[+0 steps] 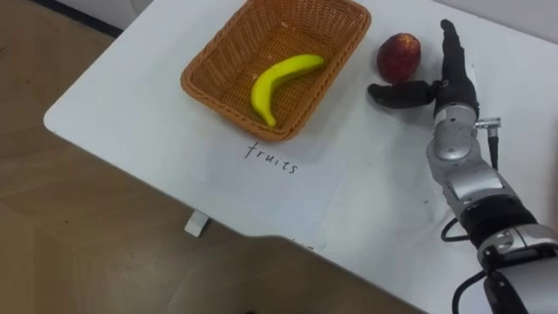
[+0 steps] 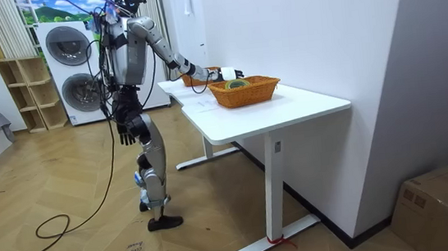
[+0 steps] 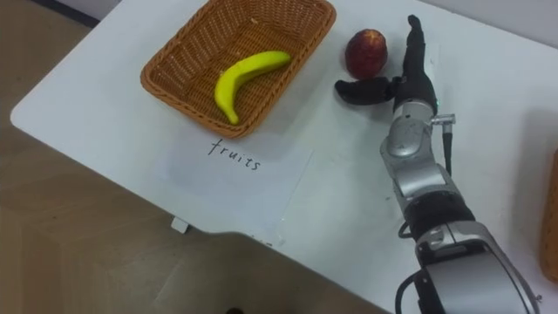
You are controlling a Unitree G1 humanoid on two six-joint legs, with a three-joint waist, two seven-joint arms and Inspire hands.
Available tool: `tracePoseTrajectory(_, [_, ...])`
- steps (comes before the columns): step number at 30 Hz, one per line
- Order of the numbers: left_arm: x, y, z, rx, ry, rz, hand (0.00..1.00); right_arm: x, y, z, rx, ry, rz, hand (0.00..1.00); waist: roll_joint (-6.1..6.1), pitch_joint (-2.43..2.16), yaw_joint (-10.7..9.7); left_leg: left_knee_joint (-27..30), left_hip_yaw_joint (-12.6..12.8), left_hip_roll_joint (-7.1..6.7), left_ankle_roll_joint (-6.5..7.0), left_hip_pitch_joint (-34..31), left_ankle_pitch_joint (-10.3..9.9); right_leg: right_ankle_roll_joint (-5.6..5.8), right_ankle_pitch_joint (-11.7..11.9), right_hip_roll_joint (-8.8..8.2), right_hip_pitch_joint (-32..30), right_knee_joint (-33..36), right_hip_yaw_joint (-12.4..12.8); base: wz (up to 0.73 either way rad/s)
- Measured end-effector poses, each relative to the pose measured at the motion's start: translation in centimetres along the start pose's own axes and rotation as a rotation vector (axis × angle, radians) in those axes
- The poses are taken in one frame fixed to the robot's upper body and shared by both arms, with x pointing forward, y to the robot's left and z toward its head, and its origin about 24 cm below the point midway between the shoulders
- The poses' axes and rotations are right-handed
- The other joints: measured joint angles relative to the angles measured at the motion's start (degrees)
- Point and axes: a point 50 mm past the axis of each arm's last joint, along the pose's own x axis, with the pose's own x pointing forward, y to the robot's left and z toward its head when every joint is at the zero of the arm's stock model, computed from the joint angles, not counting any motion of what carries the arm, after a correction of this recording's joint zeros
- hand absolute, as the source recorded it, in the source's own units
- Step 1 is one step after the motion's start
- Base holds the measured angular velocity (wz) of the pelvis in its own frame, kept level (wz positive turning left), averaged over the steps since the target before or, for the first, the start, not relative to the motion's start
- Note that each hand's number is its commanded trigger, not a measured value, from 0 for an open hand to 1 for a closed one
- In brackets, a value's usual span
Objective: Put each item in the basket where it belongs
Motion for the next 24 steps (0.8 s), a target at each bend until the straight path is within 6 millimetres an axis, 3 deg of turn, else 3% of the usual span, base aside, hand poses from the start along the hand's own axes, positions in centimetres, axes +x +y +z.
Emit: tracePoseTrajectory(24, [0.02,0.00,0.16,0.008,-0.002,-0.008,0.00,0.28,-0.24,0.65,-0.006,-0.019,-0.039,0.00,-0.29,0.01,0.13,-0.05,-0.07,-0.73,0.46,-0.81,0.58,0.06,-0.03,-0.68,-0.90,0.02,-0.01,0.00])
